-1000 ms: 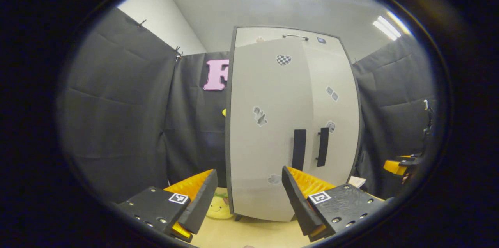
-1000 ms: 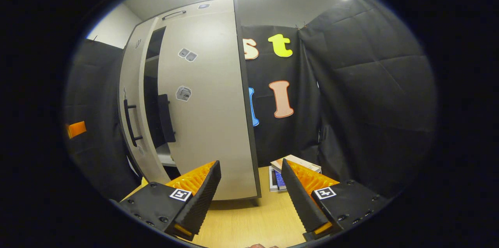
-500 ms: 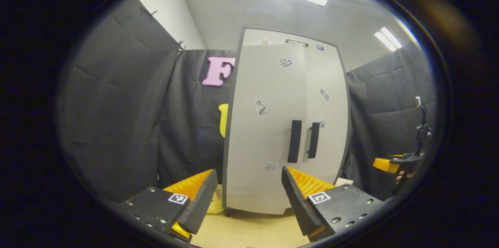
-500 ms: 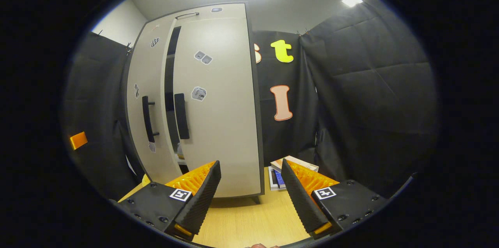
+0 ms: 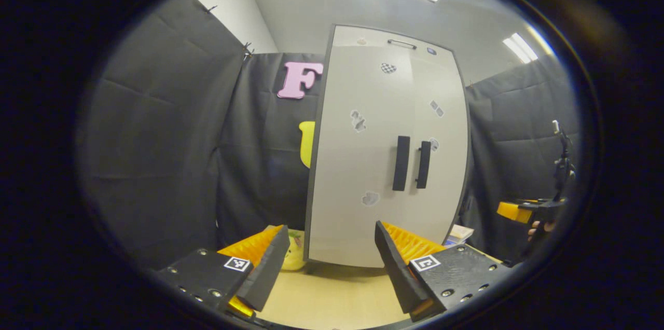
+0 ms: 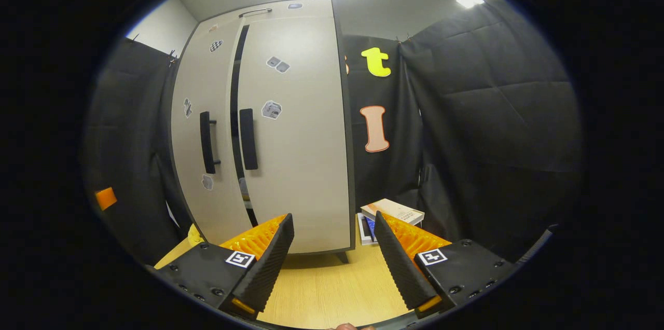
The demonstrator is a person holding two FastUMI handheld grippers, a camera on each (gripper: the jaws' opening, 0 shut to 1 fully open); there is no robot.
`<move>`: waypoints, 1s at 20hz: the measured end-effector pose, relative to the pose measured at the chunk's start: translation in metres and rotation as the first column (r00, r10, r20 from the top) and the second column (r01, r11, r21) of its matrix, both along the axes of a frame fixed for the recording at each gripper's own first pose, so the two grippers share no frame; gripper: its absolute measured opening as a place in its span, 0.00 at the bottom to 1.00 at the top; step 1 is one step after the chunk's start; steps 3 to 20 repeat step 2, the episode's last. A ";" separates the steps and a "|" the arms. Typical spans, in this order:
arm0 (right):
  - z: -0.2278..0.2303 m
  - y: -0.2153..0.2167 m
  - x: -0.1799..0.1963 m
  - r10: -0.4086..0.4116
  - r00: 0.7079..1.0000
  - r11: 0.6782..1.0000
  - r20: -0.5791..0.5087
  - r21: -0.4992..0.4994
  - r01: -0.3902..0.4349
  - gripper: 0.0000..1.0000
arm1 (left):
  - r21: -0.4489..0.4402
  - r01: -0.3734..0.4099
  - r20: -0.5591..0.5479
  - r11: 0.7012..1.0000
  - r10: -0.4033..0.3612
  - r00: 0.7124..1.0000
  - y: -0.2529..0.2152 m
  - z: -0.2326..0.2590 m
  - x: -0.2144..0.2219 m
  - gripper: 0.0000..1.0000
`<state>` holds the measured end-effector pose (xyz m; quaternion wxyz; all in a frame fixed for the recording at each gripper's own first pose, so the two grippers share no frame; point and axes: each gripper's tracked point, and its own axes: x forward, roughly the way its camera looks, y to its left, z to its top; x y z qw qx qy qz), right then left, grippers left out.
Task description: Grab one shoe with the right hand and put it into the shoe cabinet, grab the other shoe with the left hand and put it into the shoe cabinet; then close the right door with the right hand and the left door with the left hand.
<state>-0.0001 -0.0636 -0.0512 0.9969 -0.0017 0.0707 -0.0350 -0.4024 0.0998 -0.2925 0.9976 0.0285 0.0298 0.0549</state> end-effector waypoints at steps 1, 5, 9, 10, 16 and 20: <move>0.000 0.004 0.002 0.006 1.000 1.000 -0.004 0.000 -0.006 0.98 | 0.006 -0.005 -0.002 1.000 0.005 1.000 0.001 -0.002 -0.002 0.95; -0.001 0.007 0.004 0.016 1.000 1.000 -0.009 -0.002 -0.016 0.98 | 0.005 -0.011 -0.006 1.000 0.011 1.000 0.001 -0.006 -0.002 0.95; -0.001 0.007 0.004 0.016 1.000 1.000 -0.009 -0.002 -0.016 0.98 | 0.005 -0.011 -0.006 1.000 0.011 1.000 0.001 -0.006 -0.002 0.95; -0.001 0.007 0.004 0.016 1.000 1.000 -0.009 -0.002 -0.016 0.98 | 0.005 -0.011 -0.006 1.000 0.011 1.000 0.001 -0.006 -0.002 0.95; -0.001 0.007 0.004 0.016 1.000 1.000 -0.009 -0.002 -0.016 0.98 | 0.005 -0.011 -0.006 1.000 0.011 1.000 0.001 -0.006 -0.002 0.95; -0.001 0.007 0.004 0.016 1.000 1.000 -0.009 -0.002 -0.016 0.98 | 0.005 -0.011 -0.006 1.000 0.011 1.000 0.001 -0.006 -0.002 0.95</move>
